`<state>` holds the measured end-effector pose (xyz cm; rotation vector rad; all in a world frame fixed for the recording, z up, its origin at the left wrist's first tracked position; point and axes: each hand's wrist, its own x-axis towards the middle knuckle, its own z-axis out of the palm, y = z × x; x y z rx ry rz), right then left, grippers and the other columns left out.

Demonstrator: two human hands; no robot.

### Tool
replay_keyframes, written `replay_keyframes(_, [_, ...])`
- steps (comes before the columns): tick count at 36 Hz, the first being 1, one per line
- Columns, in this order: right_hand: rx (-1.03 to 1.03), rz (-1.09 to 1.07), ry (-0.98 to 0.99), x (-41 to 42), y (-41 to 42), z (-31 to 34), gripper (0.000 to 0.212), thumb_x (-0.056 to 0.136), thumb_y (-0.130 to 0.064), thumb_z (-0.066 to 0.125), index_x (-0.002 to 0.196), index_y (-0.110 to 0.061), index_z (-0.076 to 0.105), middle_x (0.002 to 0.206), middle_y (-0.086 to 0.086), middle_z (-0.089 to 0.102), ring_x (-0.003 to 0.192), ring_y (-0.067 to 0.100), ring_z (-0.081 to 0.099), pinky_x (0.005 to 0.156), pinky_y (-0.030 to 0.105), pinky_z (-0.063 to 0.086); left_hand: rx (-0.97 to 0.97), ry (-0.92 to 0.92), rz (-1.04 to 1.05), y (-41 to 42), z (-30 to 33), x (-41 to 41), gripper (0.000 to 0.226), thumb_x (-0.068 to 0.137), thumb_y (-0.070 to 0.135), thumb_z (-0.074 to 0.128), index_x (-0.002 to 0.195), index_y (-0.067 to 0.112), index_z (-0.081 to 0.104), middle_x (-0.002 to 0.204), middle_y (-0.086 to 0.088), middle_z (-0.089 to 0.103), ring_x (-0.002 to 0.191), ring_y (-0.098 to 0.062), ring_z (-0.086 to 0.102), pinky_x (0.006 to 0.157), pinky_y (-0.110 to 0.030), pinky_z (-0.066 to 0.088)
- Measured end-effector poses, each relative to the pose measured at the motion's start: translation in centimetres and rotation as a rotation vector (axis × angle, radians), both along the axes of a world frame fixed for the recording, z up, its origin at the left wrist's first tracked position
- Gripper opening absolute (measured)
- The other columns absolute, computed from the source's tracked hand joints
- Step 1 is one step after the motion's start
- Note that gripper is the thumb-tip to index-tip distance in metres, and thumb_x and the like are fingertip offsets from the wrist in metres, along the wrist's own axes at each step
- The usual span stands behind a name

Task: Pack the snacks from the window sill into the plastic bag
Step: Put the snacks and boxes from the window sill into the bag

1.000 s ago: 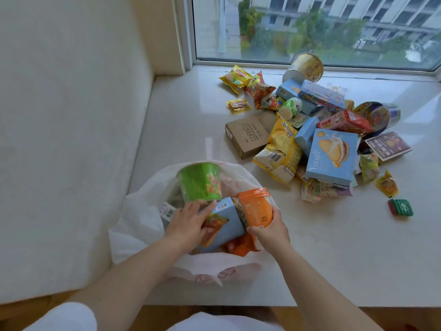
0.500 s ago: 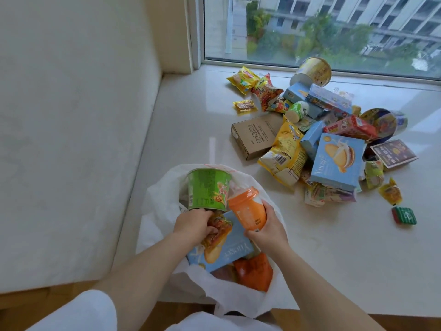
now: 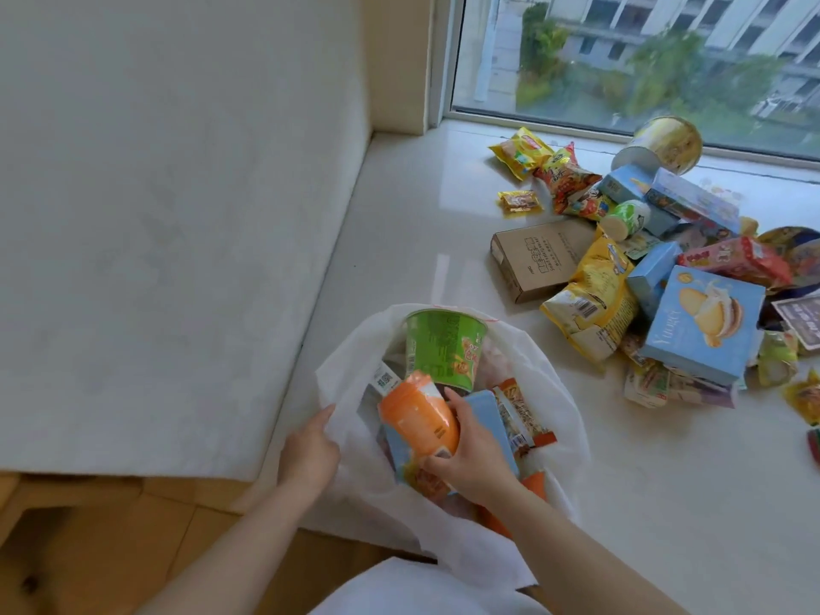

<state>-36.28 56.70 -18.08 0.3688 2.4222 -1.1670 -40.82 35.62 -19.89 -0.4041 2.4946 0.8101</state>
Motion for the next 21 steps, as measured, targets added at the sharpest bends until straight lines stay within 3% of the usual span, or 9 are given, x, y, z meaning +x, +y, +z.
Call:
replay_keyframes(3, [0.14,0.126,0.053,0.1,-0.8,-0.5,0.093,0.074,-0.049,0.069,0.146,-0.037,0.012,0.141,-0.009,0.037,0.122,0.014,0.04,0.098,0.03,0.038,0.072,0.033,0.122,-0.5,1.8,-0.8,0.045,0.091,0.0,0.039,0.127,0.016,0.06,0.112,-0.013,0.065,0.085,-0.024,0.058,0.066,-0.022,0.04])
replay_keyframes(7, [0.239,0.381,0.099,0.2,-1.2,-1.3,0.083,0.082,-0.066,0.048,0.147,-0.041,0.004,0.144,-0.011,0.029,0.126,0.017,0.033,0.101,0.035,0.036,0.258,0.117,0.356,-1.7,4.8,-3.5,0.034,0.084,-0.005,0.04,0.099,0.003,0.069,0.08,-0.009,0.062,0.071,-0.024,0.053,0.051,-0.023,0.035])
replay_keyframes(10, [0.361,0.597,0.17,0.0,-1.8,-1.7,0.079,0.08,-0.078,0.009,0.145,-0.037,0.024,0.143,-0.003,0.036,0.126,0.024,0.036,0.102,0.04,0.035,0.35,0.162,0.428,-1.8,6.6,-4.8,0.036,0.064,0.012,0.04,0.085,0.006,0.069,0.079,-0.014,0.063,0.072,-0.026,0.055,0.061,-0.029,0.036])
replay_keyframes(12, [0.417,0.68,0.193,-0.1,-2.2,-1.8,0.075,0.08,-0.066,0.004,0.133,-0.034,0.047,0.138,-0.001,0.042,0.122,0.025,0.04,0.1,0.04,0.034,0.306,0.172,0.372,-1.7,6.9,-5.5,0.04,0.054,0.017,0.038,0.079,0.009,0.068,0.077,-0.014,0.062,0.071,-0.025,0.054,0.06,-0.03,0.034])
replay_keyframes(15, [0.368,0.508,0.275,-0.1,-2.0,-1.8,0.064,0.085,-0.051,0.013,0.107,-0.026,0.068,0.117,-0.003,0.058,0.106,0.022,0.05,0.09,0.033,0.037,0.153,0.089,0.255,-1.8,6.2,-5.8,0.022,0.077,0.011,0.047,0.084,0.007,0.068,0.089,-0.018,0.064,0.087,-0.033,0.058,0.063,-0.032,0.034])
replay_keyframes(18, [0.481,0.113,0.406,-0.1,0.1,-2.1,0.033,0.084,-0.033,0.043,0.095,-0.019,0.07,0.096,0.001,0.063,0.089,0.024,0.057,0.077,0.037,0.05,0.047,-0.007,0.2,-1.8,4.6,-6.0,0.028,0.091,-0.002,0.04,0.107,-0.006,0.062,0.116,-0.026,0.06,0.107,-0.037,0.056,0.077,-0.033,0.039])
replay_keyframes(19, [0.541,-0.049,0.417,-0.2,1.1,-2.0,0.028,0.08,-0.027,0.052,0.098,-0.015,0.069,0.097,0.005,0.063,0.09,0.028,0.058,0.078,0.039,0.05,0.032,-0.015,0.197,-1.7,4.3,-5.8,0.028,0.092,-0.001,0.038,0.11,-0.008,0.06,0.118,-0.027,0.059,0.108,-0.037,0.055,0.082,-0.034,0.04])
replay_keyframes(21, [0.578,-0.317,0.257,-0.4,3.3,-1.3,0.04,0.08,-0.022,0.059,0.119,-0.012,0.059,0.118,0.01,0.054,0.108,0.031,0.049,0.09,0.043,0.042,0.041,-0.04,0.184,-1.0,4.1,-5.6,0.028,0.094,0.009,0.039,0.112,-0.003,0.058,0.116,-0.024,0.058,0.103,-0.034,0.054,0.084,-0.036,0.041])
